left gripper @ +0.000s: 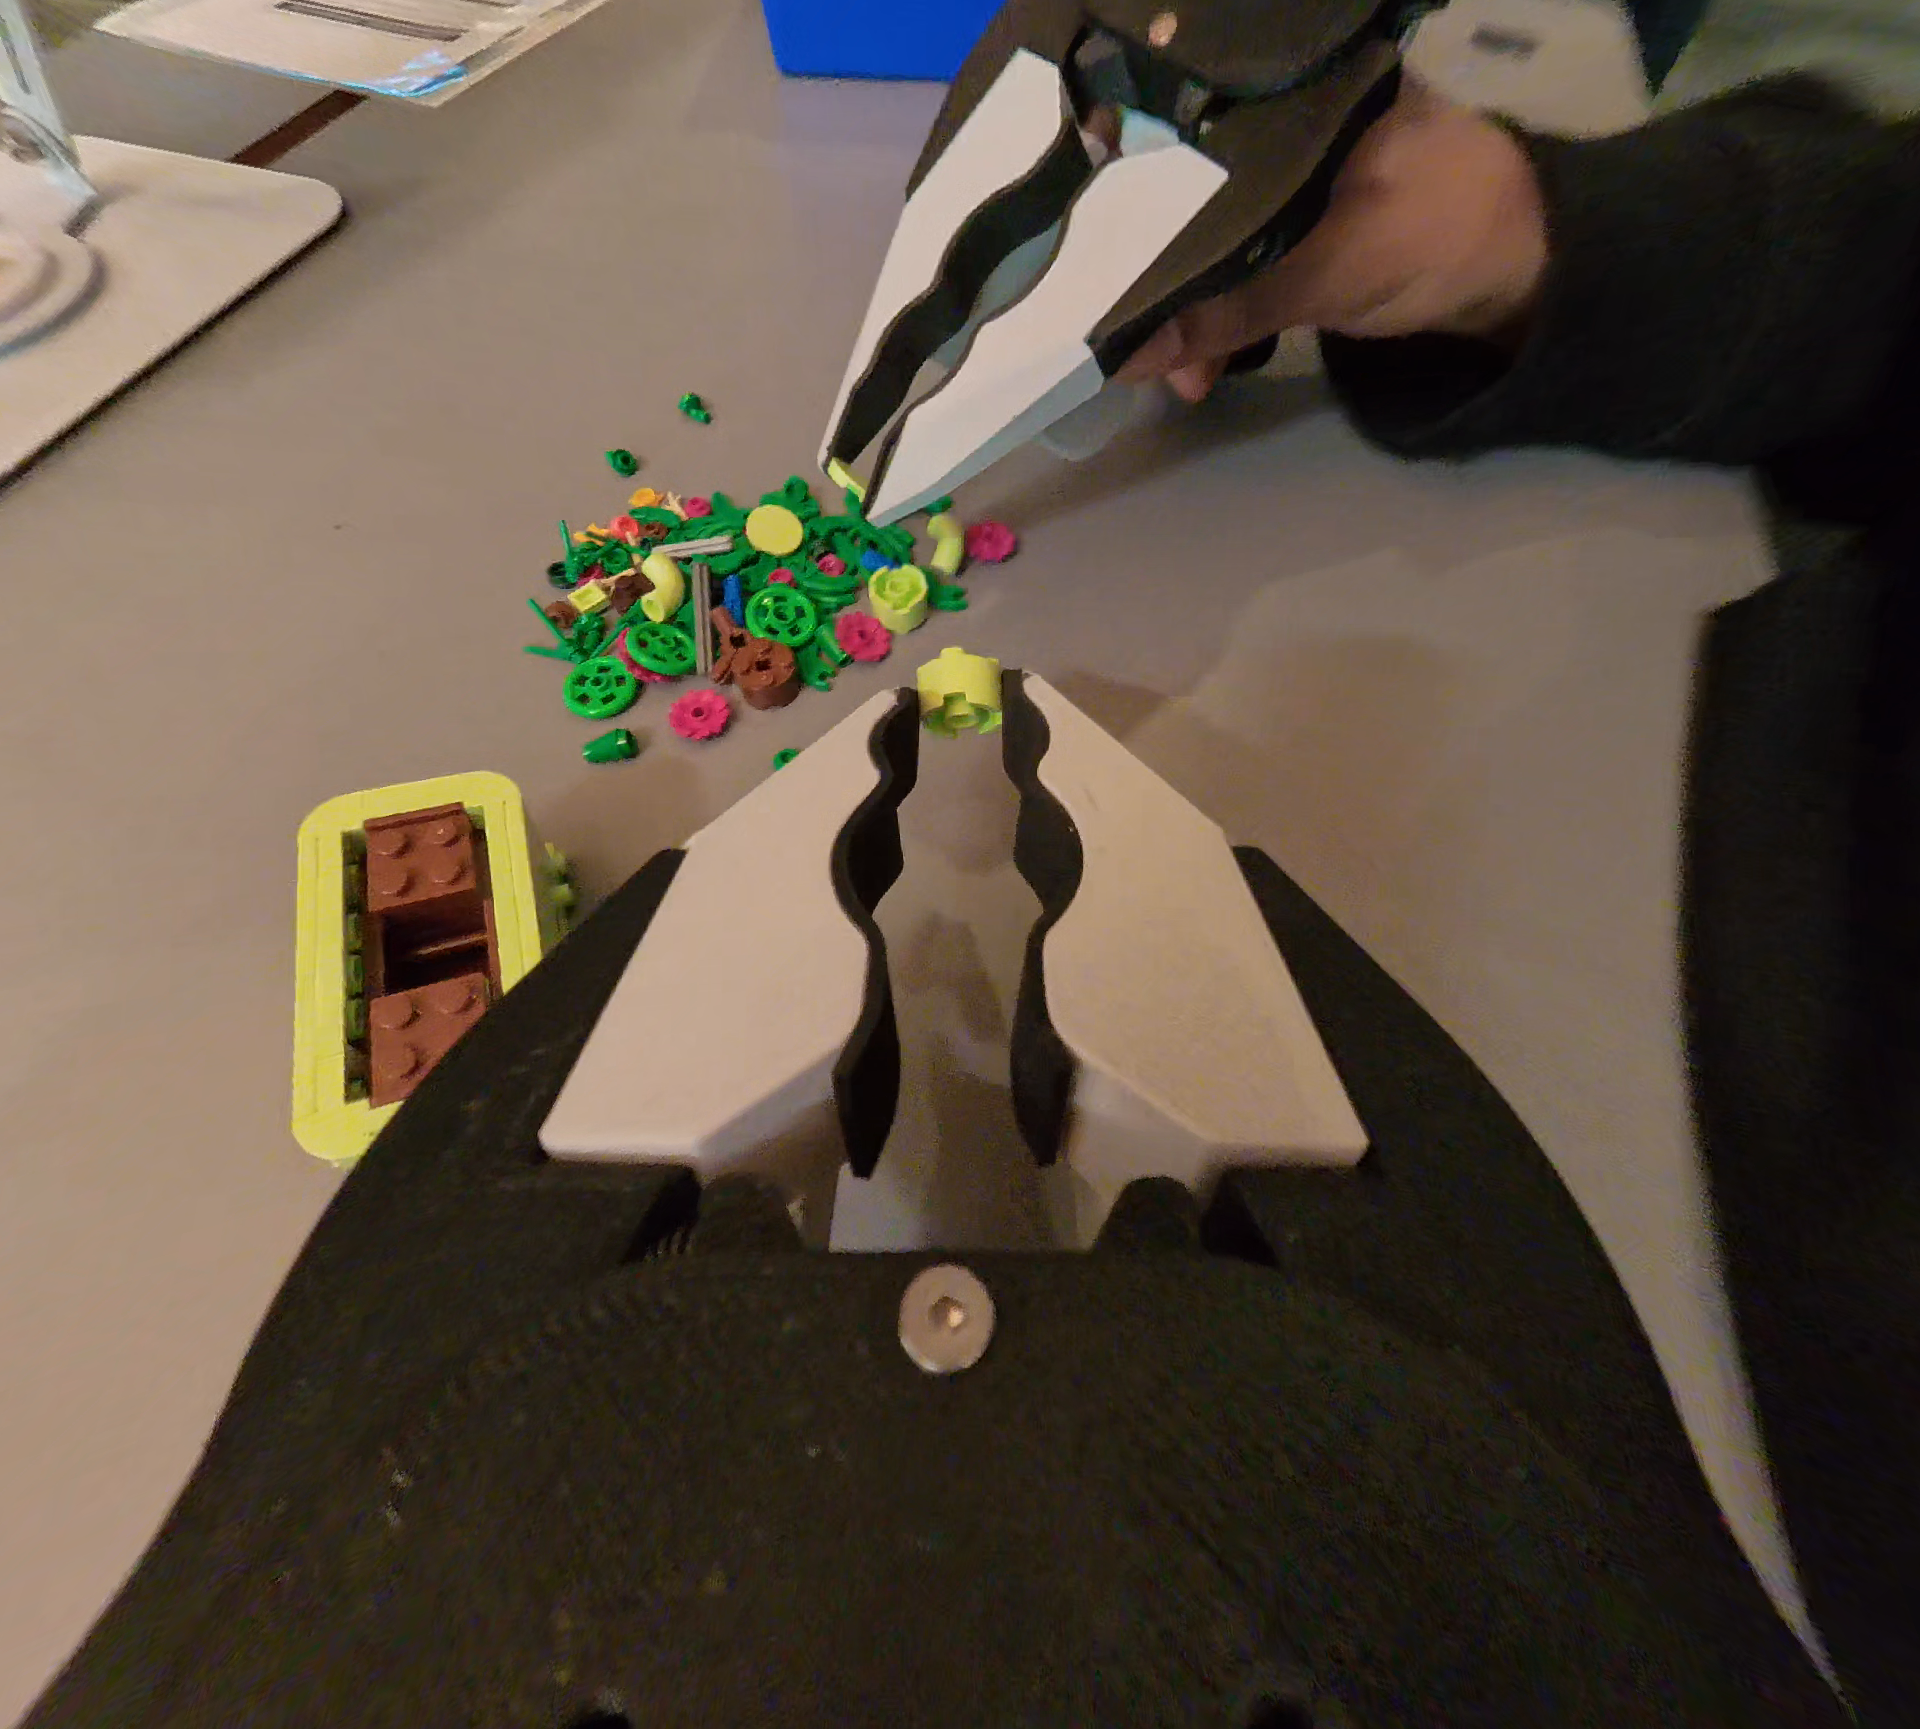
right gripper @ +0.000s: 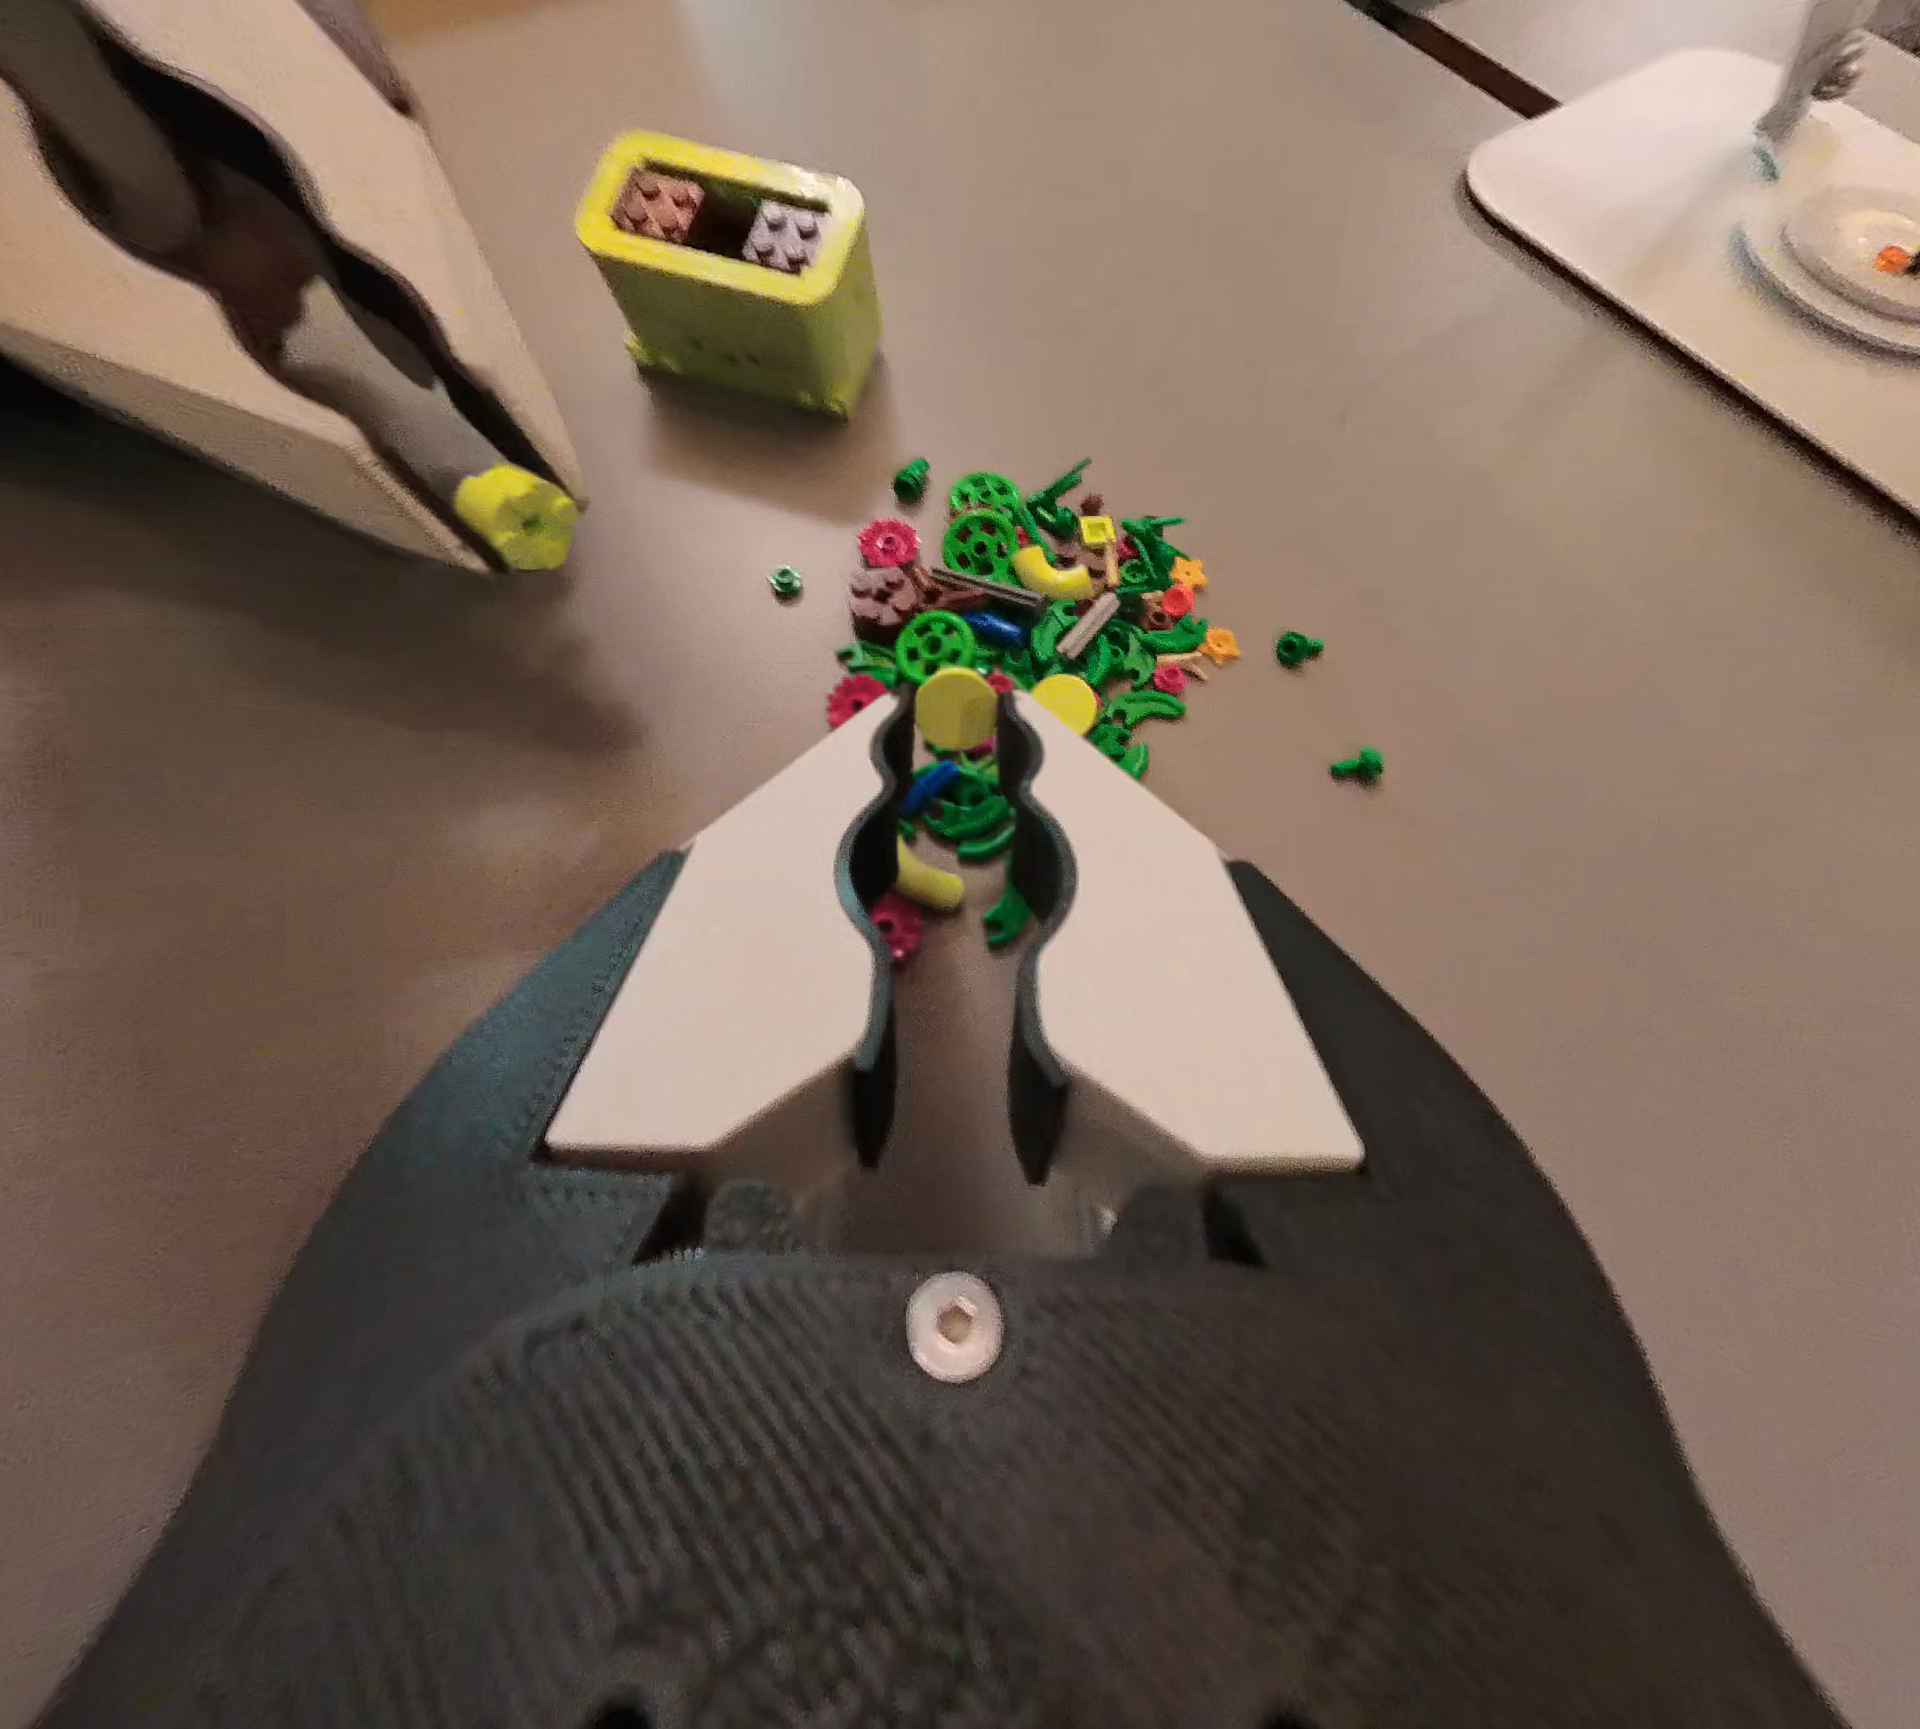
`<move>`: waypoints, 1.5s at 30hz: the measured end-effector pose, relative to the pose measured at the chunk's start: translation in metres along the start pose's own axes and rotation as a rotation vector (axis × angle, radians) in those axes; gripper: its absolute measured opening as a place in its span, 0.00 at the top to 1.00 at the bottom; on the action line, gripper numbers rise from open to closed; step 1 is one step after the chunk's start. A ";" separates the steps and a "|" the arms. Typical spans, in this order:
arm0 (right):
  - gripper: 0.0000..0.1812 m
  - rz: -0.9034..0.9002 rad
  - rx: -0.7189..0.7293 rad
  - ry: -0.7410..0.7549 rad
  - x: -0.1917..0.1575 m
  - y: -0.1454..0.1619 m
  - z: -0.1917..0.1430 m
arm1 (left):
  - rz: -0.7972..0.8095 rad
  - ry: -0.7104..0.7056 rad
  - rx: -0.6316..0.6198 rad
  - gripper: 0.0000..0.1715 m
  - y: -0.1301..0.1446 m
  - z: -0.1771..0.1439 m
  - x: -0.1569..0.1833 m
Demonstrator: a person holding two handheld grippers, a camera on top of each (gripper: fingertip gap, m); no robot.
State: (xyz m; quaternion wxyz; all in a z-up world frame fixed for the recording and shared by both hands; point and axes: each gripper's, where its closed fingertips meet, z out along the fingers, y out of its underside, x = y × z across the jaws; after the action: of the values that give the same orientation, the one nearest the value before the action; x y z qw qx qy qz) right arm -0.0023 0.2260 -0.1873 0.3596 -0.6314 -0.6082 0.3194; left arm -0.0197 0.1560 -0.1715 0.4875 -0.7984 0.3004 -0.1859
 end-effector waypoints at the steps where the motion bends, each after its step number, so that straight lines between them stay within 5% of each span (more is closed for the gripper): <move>1: 0.93 -0.015 -0.020 0.020 0.002 0.003 0.003 | 0.029 -0.022 -0.020 0.93 0.003 0.003 0.000; 15: 0.84 0.055 0.104 0.039 0.010 -0.017 -0.015 | 0.009 -0.104 -0.069 0.93 -0.008 0.044 -0.018; 25: 0.78 0.051 0.127 0.113 0.014 -0.023 -0.024 | 0.016 -0.161 -0.216 0.90 0.000 0.078 -0.039; 30: 0.75 -0.016 0.176 0.086 0.007 -0.030 -0.025 | 0.008 -0.172 -0.154 0.80 -0.011 0.060 -0.042; 34: 0.70 -0.144 0.293 0.065 -0.007 -0.043 -0.026 | 0.034 -0.194 -0.011 0.72 -0.034 0.016 -0.055; 37: 0.90 -0.217 0.315 0.032 -0.018 -0.042 -0.024 | -0.040 -0.181 0.076 0.62 -0.040 -0.018 -0.066; 40: 0.92 -0.204 0.374 -0.148 -0.044 -0.047 -0.020 | -0.049 -0.170 0.109 0.57 -0.036 -0.040 -0.075; 43: 0.79 -0.204 0.325 -0.334 -0.064 -0.050 -0.007 | 0.006 -0.180 0.097 0.53 -0.025 -0.051 -0.081; 45: 0.90 -0.254 0.293 -0.383 -0.070 -0.051 0.001 | 0.058 -0.175 0.061 0.51 -0.013 -0.053 -0.082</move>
State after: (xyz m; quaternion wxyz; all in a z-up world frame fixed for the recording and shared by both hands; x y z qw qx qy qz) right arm -0.0346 0.1563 -0.1472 0.3626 -0.4194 -0.6867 0.4702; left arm -0.1082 0.1796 -0.1362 0.5411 -0.7875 0.2737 -0.1103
